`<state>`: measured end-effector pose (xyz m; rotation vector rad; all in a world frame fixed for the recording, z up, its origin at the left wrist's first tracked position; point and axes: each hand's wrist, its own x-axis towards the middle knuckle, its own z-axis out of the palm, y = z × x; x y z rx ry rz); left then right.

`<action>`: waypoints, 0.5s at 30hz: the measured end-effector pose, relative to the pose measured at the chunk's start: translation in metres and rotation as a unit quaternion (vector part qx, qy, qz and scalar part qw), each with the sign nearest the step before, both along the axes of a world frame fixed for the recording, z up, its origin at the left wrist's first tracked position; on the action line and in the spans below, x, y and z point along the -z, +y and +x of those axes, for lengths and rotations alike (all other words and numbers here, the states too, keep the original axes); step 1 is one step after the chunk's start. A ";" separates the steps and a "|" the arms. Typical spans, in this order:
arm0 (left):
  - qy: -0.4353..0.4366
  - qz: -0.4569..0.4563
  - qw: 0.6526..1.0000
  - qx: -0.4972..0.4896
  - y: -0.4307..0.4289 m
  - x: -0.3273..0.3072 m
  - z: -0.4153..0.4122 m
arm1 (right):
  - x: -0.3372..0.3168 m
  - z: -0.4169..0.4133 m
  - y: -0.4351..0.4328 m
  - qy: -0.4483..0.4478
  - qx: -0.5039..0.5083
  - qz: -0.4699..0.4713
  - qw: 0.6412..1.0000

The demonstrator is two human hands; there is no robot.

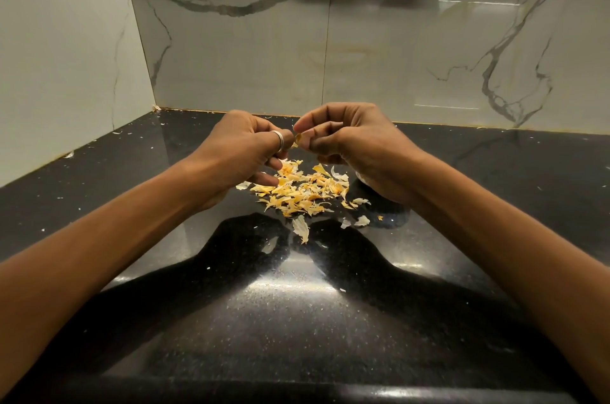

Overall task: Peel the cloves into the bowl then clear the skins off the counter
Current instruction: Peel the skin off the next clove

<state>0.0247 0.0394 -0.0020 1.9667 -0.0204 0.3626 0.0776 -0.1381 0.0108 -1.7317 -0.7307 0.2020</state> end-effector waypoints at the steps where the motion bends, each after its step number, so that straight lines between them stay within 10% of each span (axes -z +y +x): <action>1: -0.002 0.001 1.000 -0.001 0.000 0.000 0.000 | 0.000 0.000 0.000 0.004 0.000 0.001 1.000; 15: -0.027 0.034 0.999 0.009 -0.003 0.000 0.000 | 0.003 0.001 0.002 -0.028 0.048 -0.015 0.998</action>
